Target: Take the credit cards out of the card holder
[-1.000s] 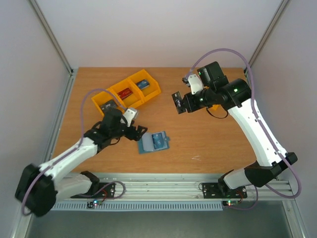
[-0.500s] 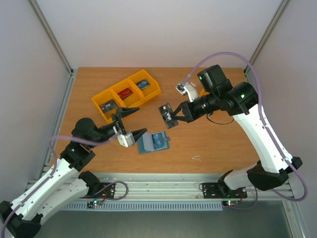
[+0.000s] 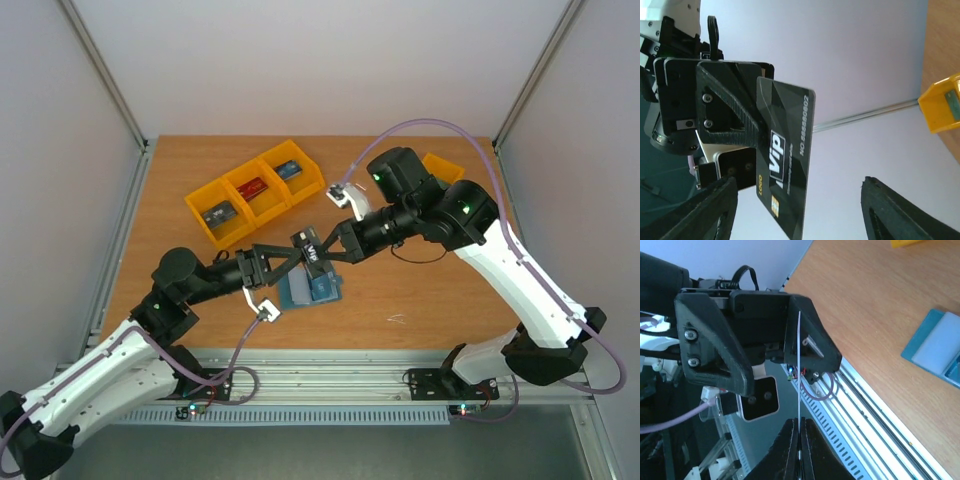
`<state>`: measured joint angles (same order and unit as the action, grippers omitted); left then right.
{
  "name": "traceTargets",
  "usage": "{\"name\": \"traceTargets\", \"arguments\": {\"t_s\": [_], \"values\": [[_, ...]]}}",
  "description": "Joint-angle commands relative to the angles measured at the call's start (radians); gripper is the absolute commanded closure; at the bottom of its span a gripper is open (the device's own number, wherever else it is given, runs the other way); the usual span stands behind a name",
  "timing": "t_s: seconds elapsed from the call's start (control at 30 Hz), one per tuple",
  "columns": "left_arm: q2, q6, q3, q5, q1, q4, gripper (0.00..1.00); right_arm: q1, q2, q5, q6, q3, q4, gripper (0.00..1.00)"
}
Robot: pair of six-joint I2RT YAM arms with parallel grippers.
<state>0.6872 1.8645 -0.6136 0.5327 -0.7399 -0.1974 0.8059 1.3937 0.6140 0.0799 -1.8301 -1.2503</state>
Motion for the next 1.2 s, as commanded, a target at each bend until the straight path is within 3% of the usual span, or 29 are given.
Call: {"name": "traceTargets", "arguments": {"t_s": [0.0,0.13,0.4,0.7,0.73,0.83,0.97,1.17], "values": [[-0.013,0.129,-0.014,-0.003,-0.018,-0.022,0.39,0.022,0.011,-0.020,-0.077,0.011,0.092,0.99],[-0.024,0.129,-0.015,-0.020,-0.027,0.008,0.64,0.034,0.024,-0.008,-0.078,0.010,0.098,0.99],[-0.033,0.121,-0.027,-0.038,-0.030,0.038,0.99,0.041,0.037,0.004,-0.063,0.006,0.088,0.99],[-0.043,0.086,-0.035,-0.068,-0.035,0.091,1.00,0.041,0.041,-0.029,-0.033,0.004,0.059,0.99],[-0.046,0.077,-0.042,-0.075,-0.036,0.117,1.00,0.038,0.041,-0.047,-0.030,-0.003,0.047,0.92],[-0.060,0.021,-0.080,-0.119,-0.036,0.253,1.00,0.019,0.030,-0.154,-0.022,-0.022,-0.005,0.49],[-0.047,-0.100,-0.149,-0.265,-0.037,0.465,1.00,-0.036,-0.022,-0.327,-0.030,-0.020,-0.060,0.03],[0.160,-0.480,-0.375,-0.638,-0.034,0.808,1.00,-0.153,-0.075,-0.542,-0.026,-0.002,-0.159,0.02]]}}
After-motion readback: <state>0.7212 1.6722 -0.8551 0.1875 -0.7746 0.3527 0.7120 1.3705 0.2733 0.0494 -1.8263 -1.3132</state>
